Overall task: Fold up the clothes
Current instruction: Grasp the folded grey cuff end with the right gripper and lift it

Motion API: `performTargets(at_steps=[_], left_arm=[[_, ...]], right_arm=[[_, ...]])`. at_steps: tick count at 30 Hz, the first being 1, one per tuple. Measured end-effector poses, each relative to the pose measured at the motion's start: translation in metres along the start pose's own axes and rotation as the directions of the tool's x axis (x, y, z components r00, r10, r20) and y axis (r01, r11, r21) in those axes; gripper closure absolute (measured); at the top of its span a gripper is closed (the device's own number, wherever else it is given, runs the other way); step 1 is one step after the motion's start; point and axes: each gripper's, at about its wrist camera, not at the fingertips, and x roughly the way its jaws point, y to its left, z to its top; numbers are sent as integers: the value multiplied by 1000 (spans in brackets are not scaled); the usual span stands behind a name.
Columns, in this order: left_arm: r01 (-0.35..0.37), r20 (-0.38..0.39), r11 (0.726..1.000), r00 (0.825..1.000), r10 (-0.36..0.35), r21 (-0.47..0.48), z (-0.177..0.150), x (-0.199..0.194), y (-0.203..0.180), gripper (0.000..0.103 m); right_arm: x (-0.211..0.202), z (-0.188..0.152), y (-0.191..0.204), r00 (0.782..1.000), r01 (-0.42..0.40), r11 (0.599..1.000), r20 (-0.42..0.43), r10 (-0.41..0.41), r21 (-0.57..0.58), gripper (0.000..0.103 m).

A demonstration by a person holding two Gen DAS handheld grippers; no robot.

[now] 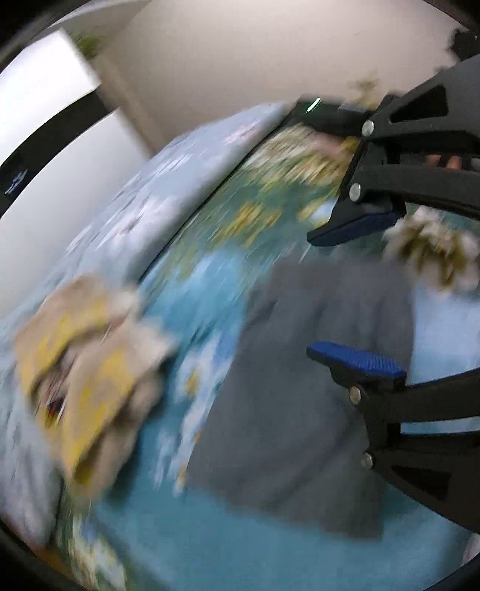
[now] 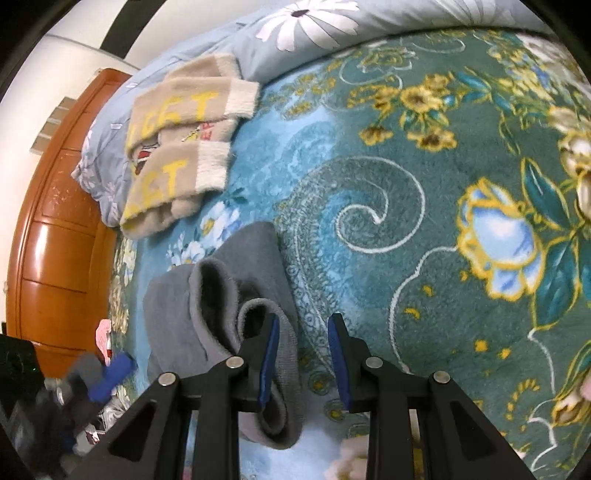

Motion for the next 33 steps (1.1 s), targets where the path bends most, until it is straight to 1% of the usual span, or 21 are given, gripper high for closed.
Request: performTargets(at_steps=[2, 3, 4, 5, 6, 7, 8, 9, 10, 12, 16, 18, 19, 22, 23, 25, 26, 29, 31, 32, 33], left_arm=[[-84, -15, 994, 996, 83, -76, -4, 6, 36, 44], [-121, -61, 985, 992, 115, -119, -8, 15, 52, 44], [-159, -122, 974, 983, 140, -163, -13, 25, 66, 45], [-199, -184, 959, 969, 162, -204, -18, 35, 80, 46], [-240, -247, 940, 952, 180, -242, -23, 45, 95, 46], [-238, -288, 924, 946, 151, -298, -28, 53, 106, 46], [-217, -299, 909, 948, 109, -356, -32, 57, 114, 46], [-205, -297, 900, 951, 89, -384, -33, 57, 118, 46], [-199, -294, 898, 952, 82, -392, -34, 57, 120, 46], [-188, -288, 896, 955, 71, -403, -35, 55, 122, 46], [-171, -275, 883, 960, 50, -437, -39, 52, 125, 46], [-170, -272, 883, 961, 50, -438, -40, 51, 125, 46], [-168, -269, 882, 962, 49, -439, -40, 50, 125, 46], [-158, -258, 873, 965, 38, -462, -43, 47, 128, 46], [-158, -258, 872, 965, 38, -463, -43, 47, 127, 46], [-170, -263, 880, 963, 53, -445, -44, 48, 124, 45], [-177, -265, 885, 962, 63, -431, -44, 48, 121, 45], [-188, -265, 895, 961, 82, -404, -44, 47, 117, 45], [-180, -251, 891, 965, 77, -417, -45, 43, 118, 45], [-175, -244, 889, 967, 74, -424, -46, 42, 118, 45], [-172, -237, 888, 969, 74, -427, -46, 40, 118, 45]], right_arm=[[-1, 0, 5, 999, -38, 999, -2, 38, -18, 72], [-1, 0, 9, 998, -61, 998, -4, 61, -29, 72], [0, -1, 13, 996, -86, 995, -10, 86, -41, 70], [2, -2, 19, 993, -114, 992, -25, 113, -56, 69], [4, -3, 24, 992, -126, 989, -34, 124, -71, 67], [6, -5, 28, 990, -137, 987, -43, 134, -84, 63], [9, -6, 32, 989, -140, 986, -53, 136, -94, 61], [12, -8, 35, 989, -144, 984, -63, 138, -104, 56], [15, -9, 38, 988, -143, 983, -73, 135, -112, 56], [20, -10, 40, 989, -119, 986, -102, 107, -119, 55], [14, -17, 47, 983, -151, 973, -133, 128, -177, 54], [13, -18, 46, 978, -174, 970, -144, 150, -170, 53], [12, -19, 45, 976, -182, 970, -148, 159, -159, 51], [1, -17, 37, 978, -188, 973, -113, 174, -130, 51], [-5, -16, 34, 982, -179, 976, -90, 168, -126, 51], [-14, -13, 29, 986, -166, 979, -50, 161, -115, 48], [-13, -14, 31, 982, -183, 977, -57, 177, -108, 48], [4, -19, 45, 975, -201, 970, -121, 185, -137, 47], [16, -20, 49, 987, -130, 979, -117, 112, -160, 47], [24, -18, 46, 991, -97, 984, -108, 82, -149, 47], [30, -16, 42, 990, -100, 988, -110, 87, -122, 47]])
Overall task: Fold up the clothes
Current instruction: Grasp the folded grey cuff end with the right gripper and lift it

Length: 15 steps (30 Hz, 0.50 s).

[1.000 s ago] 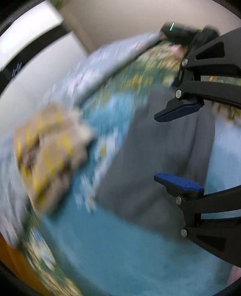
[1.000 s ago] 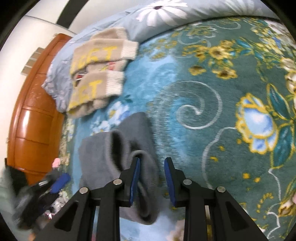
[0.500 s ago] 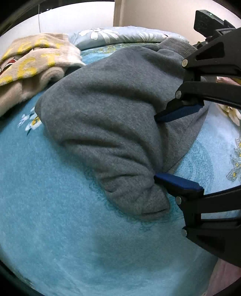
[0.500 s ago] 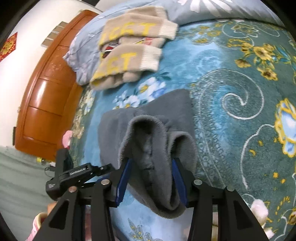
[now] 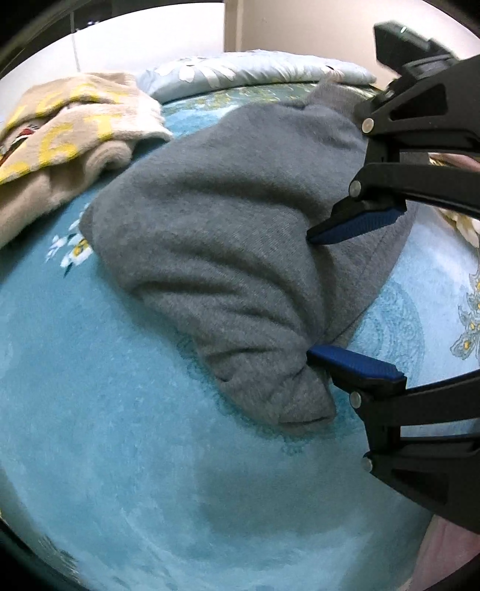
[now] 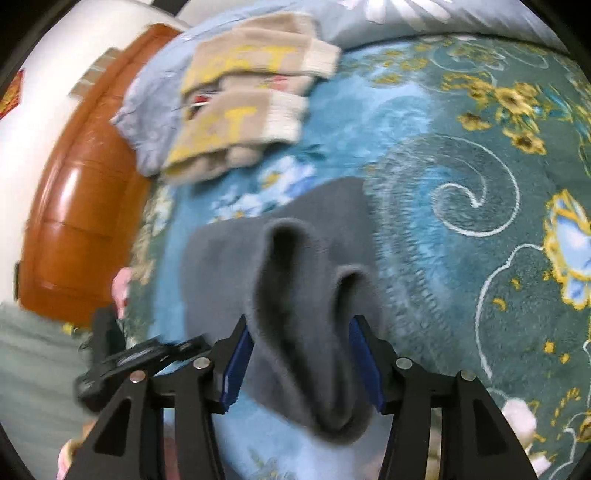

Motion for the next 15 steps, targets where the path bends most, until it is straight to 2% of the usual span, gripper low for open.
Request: performTargets(at_steps=[3, 5, 6, 7, 11, 15], left_arm=[[-11, 26, 1000, 1000, 10, 13, -1, -4, -2, 45], [-22, 53, 999, 998, 21, 28, -2, -7, -4, 45], [-26, 66, 999, 998, 24, 31, -2, -9, -5, 45], [-23, 77, 999, 997, 21, 27, -2, -11, -4, 45], [7, 109, 1000, 994, -6, -4, -5, -17, 2, 45], [29, 156, 999, 987, -23, -35, -2, -29, 12, 45]], right_arm=[[14, 10, -17, 999, -40, 995, -11, 41, 91, 47], [15, 15, -17, 998, -63, 992, -2, 64, 113, 49], [14, 17, -14, 997, -76, 991, 3, 76, 112, 59], [13, 17, -7, 997, -74, 994, 1, 74, 84, 68], [18, 20, 25, 1000, -13, 998, -16, 12, -62, 74], [37, 30, 20, 997, 27, 1000, -78, -26, 8, 75]])
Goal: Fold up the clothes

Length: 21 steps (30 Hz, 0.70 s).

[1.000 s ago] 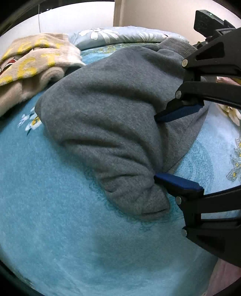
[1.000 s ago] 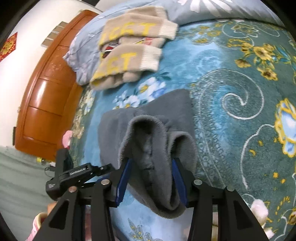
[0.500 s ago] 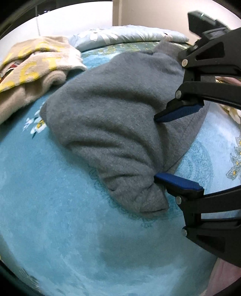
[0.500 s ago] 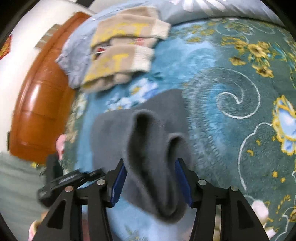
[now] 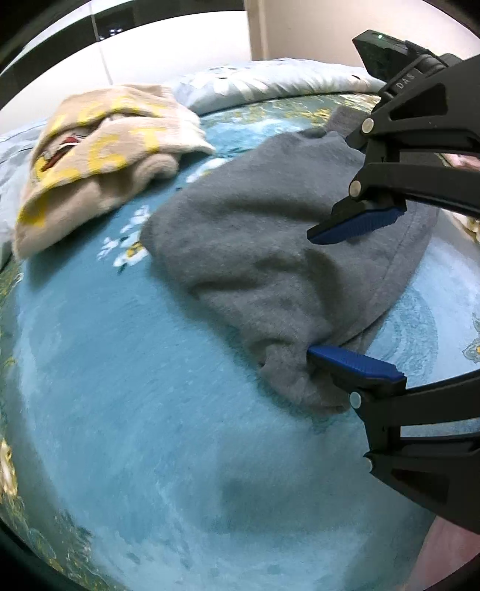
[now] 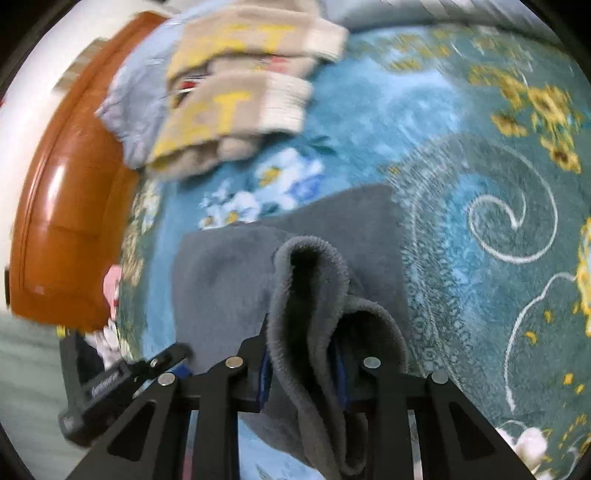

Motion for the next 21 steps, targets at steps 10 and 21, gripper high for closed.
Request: performTargets(at_steps=[10, 21], left_arm=[[67, 143, 997, 988, -62, -28, 6, -29, 12, 45], [63, 68, 993, 995, -70, 95, 12, -7, -11, 45]], right_arm=[[-34, 29, 34, 861, -504, 861, 35, 507, -67, 86], [-12, 27, -23, 971, -235, 972, 48, 235, 11, 87]])
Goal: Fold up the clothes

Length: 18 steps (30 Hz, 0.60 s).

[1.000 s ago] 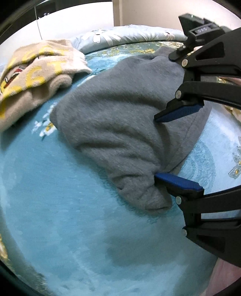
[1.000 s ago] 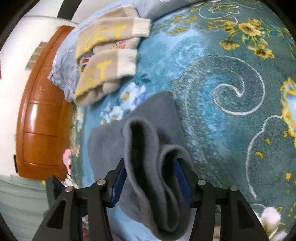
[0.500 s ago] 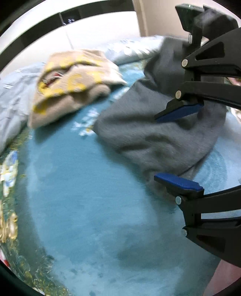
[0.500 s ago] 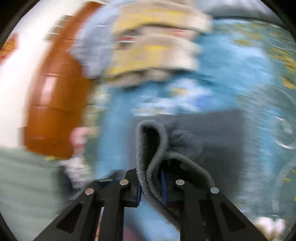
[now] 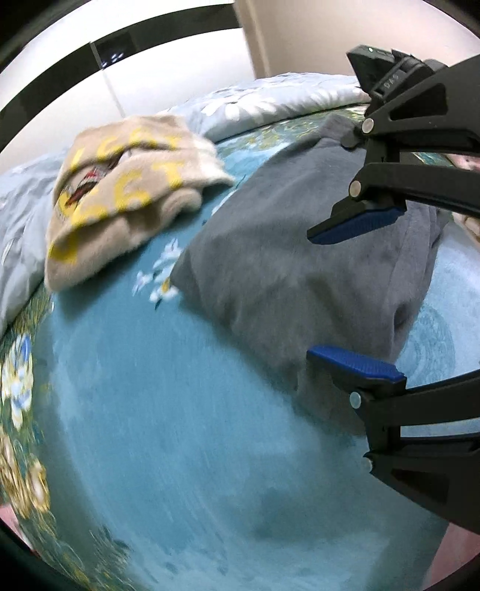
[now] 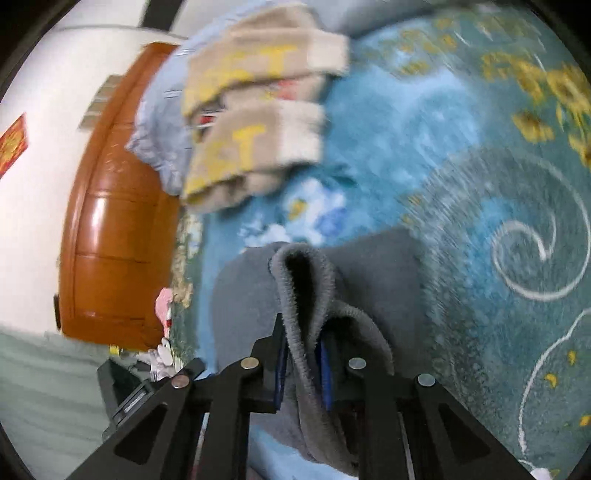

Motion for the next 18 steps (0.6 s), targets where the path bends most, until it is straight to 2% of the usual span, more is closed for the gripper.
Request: performTargets(at_steps=[2, 4, 6, 9, 11, 12, 13, 14, 16, 18], left_arm=[[-27, -25, 999, 999, 27, 18, -2, 9, -1, 45], [-40, -57, 999, 998, 41, 12, -3, 21, 0, 45], [-34, -51, 999, 998, 34, 4, -3, 18, 2, 45], [-9, -12, 1000, 1000, 8, -22, 1, 4, 7, 45], [-12, 15, 999, 1000, 12, -43, 5, -1, 11, 45], [-10, 23, 999, 1000, 11, -47, 7, -1, 11, 45], [-1, 25, 999, 1000, 2, -34, 9, 0, 7, 45], [8, 20, 1000, 1000, -8, 6, 13, 4, -3, 45], [-10, 17, 991, 1000, 8, 134, 20, 14, -29, 45], [-44, 22, 960, 999, 40, 277, 21, 25, -53, 45]], right_arm=[[2, -1, 1, 1000, 9, 1000, -10, -9, -11, 87], [12, -2, -10, 998, 54, 998, -38, -54, 13, 86], [18, -3, -21, 994, 90, 995, -68, -88, 36, 79], [6, -4, -11, 994, 94, 996, -64, -93, 5, 72], [-17, -8, 8, 983, 181, 980, -10, -182, -86, 68], [-27, -9, 20, 970, 243, 960, 48, -238, -139, 66], [-34, -11, 32, 958, 285, 940, 95, -272, -187, 60], [-38, -13, 44, 947, 318, 919, 130, -295, -232, 57], [-22, -14, 65, 956, 292, 902, 86, -279, -319, 53], [-6, -14, 84, 961, 267, 877, 43, -273, -399, 53]])
